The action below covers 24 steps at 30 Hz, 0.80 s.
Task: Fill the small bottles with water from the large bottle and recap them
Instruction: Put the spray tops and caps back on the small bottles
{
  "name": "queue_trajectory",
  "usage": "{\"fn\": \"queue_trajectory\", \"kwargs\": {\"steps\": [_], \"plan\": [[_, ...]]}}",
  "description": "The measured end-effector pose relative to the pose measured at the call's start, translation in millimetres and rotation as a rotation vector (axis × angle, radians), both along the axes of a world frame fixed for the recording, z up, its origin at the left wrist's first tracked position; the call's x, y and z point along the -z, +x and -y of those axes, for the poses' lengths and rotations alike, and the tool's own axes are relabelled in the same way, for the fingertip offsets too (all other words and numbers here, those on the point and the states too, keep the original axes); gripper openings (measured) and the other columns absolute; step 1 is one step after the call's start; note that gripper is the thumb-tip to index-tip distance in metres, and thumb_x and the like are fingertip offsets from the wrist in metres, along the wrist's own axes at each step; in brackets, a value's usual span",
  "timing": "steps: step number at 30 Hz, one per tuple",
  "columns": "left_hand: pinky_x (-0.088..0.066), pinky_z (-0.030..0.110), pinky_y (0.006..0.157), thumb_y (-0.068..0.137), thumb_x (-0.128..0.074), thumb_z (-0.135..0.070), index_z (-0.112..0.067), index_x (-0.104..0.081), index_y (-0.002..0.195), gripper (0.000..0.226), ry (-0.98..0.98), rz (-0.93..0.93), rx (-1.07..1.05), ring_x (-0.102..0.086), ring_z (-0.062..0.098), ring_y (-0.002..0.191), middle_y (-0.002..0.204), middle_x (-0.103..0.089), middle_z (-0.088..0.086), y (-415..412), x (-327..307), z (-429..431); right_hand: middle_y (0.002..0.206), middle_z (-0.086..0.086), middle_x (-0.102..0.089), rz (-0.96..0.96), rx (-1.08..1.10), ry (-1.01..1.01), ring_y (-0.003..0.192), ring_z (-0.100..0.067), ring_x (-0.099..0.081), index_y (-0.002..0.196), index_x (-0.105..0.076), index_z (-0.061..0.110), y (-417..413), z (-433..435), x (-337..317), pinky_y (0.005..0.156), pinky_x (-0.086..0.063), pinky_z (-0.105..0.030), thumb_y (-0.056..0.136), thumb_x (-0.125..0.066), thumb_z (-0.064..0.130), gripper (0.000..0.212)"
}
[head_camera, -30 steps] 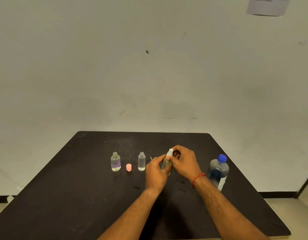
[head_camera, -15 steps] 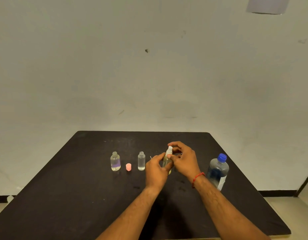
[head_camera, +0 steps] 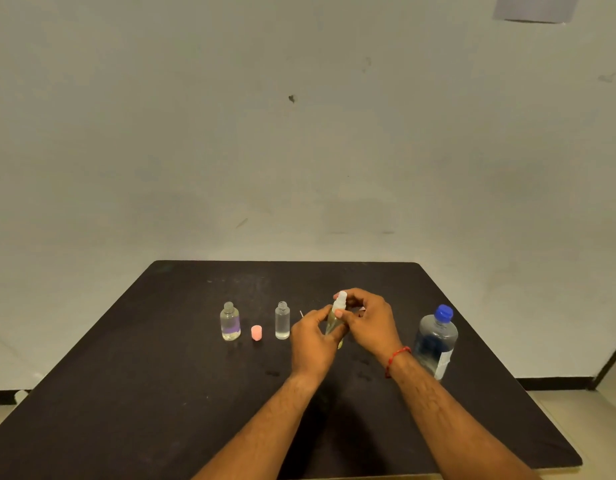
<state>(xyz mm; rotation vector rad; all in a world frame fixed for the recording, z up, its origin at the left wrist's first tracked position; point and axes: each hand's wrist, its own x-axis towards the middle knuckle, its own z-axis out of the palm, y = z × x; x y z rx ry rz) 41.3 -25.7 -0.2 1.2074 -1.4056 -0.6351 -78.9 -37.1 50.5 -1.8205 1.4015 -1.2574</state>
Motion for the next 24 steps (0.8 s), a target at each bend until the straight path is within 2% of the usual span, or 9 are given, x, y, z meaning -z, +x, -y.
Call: {"fn": "queue_trajectory", "kwargs": {"steps": [3, 6, 8, 10, 13, 16, 20, 22, 24], "plan": [[-0.060, 0.031, 0.076, 0.085, -0.078, -0.029, -0.030, -0.075, 0.111, 0.026, 0.010, 0.006, -0.001, -0.070, 0.008, 0.087, 0.095, -0.073, -0.012, -2.8, 3.9, 1.9, 0.080, 0.012, -0.068, 0.012, 0.050, -0.002, 0.077, 0.000, -0.064, 0.090, -0.071, 0.022, 0.8, -1.4, -2.0, 0.064, -0.048, -0.010, 0.073, -0.083, 0.016, 0.022], [-0.057, 0.023, 0.073, 0.085, -0.080, -0.026, -0.027, -0.076, 0.108, 0.024, 0.008, 0.004, -0.018, -0.068, 0.006, 0.084, 0.094, -0.072, -0.013, -4.0, 3.4, 3.2, 0.077, 0.009, -0.065, 0.008, 0.102, -0.008, 0.070, -0.003, -0.060, 0.084, -0.066, 0.022, 1.3, -1.6, -3.1, 0.058, -0.047, -0.009, 0.067, -0.088, 0.028, 0.028], [-0.055, 0.019, 0.074, 0.085, -0.080, -0.025, -0.026, -0.075, 0.108, 0.024, -0.006, 0.004, -0.027, -0.065, -0.001, 0.089, 0.094, -0.070, -0.015, -3.1, 0.8, 2.9, 0.086, 0.010, -0.066, 0.020, 0.066, -0.002, 0.080, -0.003, -0.062, 0.093, -0.066, 0.024, 0.1, -1.0, -3.8, 0.065, -0.049, -0.012, 0.069, -0.087, 0.028, 0.032], [-0.055, 0.020, 0.073, 0.086, -0.079, -0.027, -0.027, -0.074, 0.111, 0.026, -0.019, 0.009, -0.018, -0.064, -0.001, 0.088, 0.093, -0.068, -0.014, -2.2, -1.8, 2.8, 0.101, 0.012, -0.068, 0.066, -0.016, -0.003, 0.094, -0.003, -0.063, 0.108, -0.065, 0.026, -2.7, -0.5, -4.8, 0.076, -0.055, -0.019, 0.076, -0.082, 0.018, 0.038], [-0.057, 0.024, 0.072, 0.086, -0.078, -0.030, -0.029, -0.072, 0.117, 0.032, -0.021, 0.011, -0.009, -0.064, 0.005, 0.084, 0.091, -0.068, -0.011, -2.3, -3.3, 2.1, 0.101, 0.008, -0.073, 0.128, -0.082, 0.009, 0.096, -0.006, -0.067, 0.112, -0.068, 0.026, -4.6, 0.4, -3.4, 0.083, -0.059, -0.031, 0.082, -0.072, 0.002, 0.038], [-0.057, 0.029, 0.072, 0.084, -0.080, -0.029, -0.028, -0.074, 0.112, 0.028, -0.017, 0.016, -0.015, -0.065, 0.007, 0.082, 0.088, -0.069, -0.009, -4.3, -0.2, 2.5, 0.086, 0.006, -0.072, 0.108, 0.004, -0.017, 0.084, -0.008, -0.068, 0.095, -0.072, 0.025, -2.1, 0.3, -0.9, 0.074, -0.058, -0.024, 0.077, -0.078, 0.007, 0.026], [-0.060, 0.036, 0.069, 0.082, -0.082, -0.026, -0.024, -0.077, 0.104, 0.023, 0.005, 0.011, -0.040, -0.068, 0.008, 0.077, 0.087, -0.072, -0.009, -6.4, 5.2, 4.9, 0.077, 0.007, -0.066, 0.121, 0.067, -0.008, 0.071, -0.006, -0.063, 0.088, -0.070, 0.020, 4.1, -0.8, -1.6, 0.061, -0.050, -0.010, 0.073, -0.083, 0.012, 0.022], [-0.059, 0.031, 0.070, 0.082, -0.082, -0.025, -0.024, -0.076, 0.104, 0.022, 0.000, 0.009, -0.047, -0.068, 0.007, 0.079, 0.087, -0.072, -0.011, -5.3, 5.9, 4.9, 0.076, 0.008, -0.064, 0.109, 0.071, -0.008, 0.069, -0.003, -0.059, 0.089, -0.068, 0.020, 3.7, -0.5, -1.6, 0.060, -0.048, -0.010, 0.072, -0.085, 0.017, 0.024], [-0.057, 0.026, 0.071, 0.083, -0.081, -0.026, -0.025, -0.076, 0.104, 0.021, -0.017, 0.000, -0.035, -0.066, 0.004, 0.084, 0.088, -0.070, -0.010, -3.3, 4.1, 4.4, 0.085, 0.010, -0.066, 0.094, 0.026, -0.007, 0.078, -0.001, -0.060, 0.098, -0.068, 0.022, -0.1, 0.2, -0.9, 0.067, -0.049, -0.011, 0.074, -0.083, 0.017, 0.029]]}}
